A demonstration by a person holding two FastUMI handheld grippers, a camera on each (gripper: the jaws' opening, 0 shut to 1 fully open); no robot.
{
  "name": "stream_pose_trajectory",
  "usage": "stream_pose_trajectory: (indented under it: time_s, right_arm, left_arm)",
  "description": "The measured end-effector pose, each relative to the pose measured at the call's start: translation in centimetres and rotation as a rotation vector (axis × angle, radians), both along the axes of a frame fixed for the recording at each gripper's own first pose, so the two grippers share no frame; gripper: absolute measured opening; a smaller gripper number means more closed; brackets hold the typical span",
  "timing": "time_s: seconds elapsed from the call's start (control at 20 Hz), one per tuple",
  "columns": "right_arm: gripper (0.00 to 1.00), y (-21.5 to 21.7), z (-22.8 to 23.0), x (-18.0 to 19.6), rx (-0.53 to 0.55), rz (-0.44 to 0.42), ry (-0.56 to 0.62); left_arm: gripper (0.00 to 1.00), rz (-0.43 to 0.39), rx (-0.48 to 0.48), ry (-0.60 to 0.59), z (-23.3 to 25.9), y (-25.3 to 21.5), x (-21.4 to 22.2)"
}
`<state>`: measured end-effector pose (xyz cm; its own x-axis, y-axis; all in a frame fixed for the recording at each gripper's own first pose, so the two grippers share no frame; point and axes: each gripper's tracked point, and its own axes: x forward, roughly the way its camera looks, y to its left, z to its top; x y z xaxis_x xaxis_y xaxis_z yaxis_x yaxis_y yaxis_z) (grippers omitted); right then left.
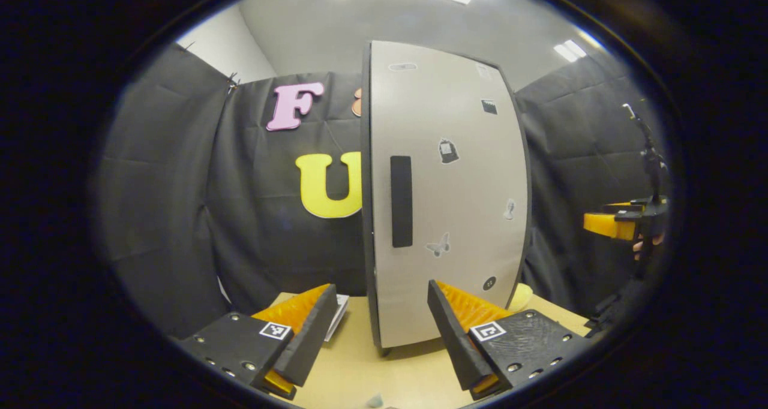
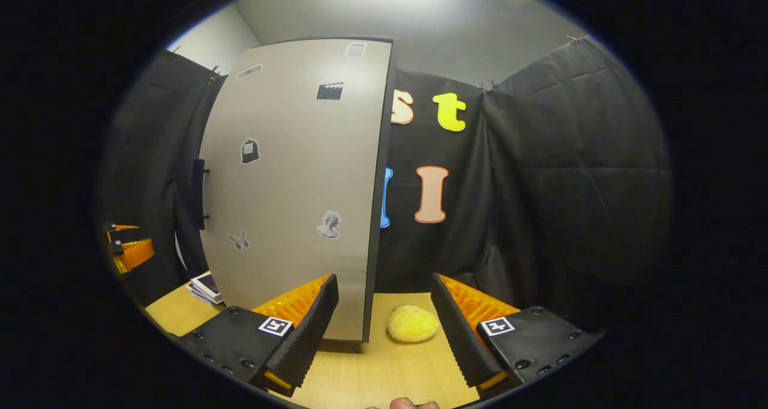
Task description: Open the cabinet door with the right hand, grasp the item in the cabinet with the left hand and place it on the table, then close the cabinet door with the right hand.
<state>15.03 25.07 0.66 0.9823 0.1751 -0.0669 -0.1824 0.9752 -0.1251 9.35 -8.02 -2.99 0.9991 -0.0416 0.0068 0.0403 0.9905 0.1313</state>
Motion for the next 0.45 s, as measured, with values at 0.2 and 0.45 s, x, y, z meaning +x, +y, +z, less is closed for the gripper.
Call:
stream_pose_trajectory:
  time_s: [0.2, 0.45]
  right_arm:
    - [0.98, -2.7, -1.5, 2.7, 0.024, 0.063, 0.01]
    - [0.98, -6.7, -2.1, 5.0, 0.02, 0.104, -0.024]
  left_arm:
    - [0.93, 0.059, -0.035, -0.032, 0.4, -3.3, 0.1]
    - [0.89, 0.119, -0.045, -0.032, 0.0, -8.3, 0.4]
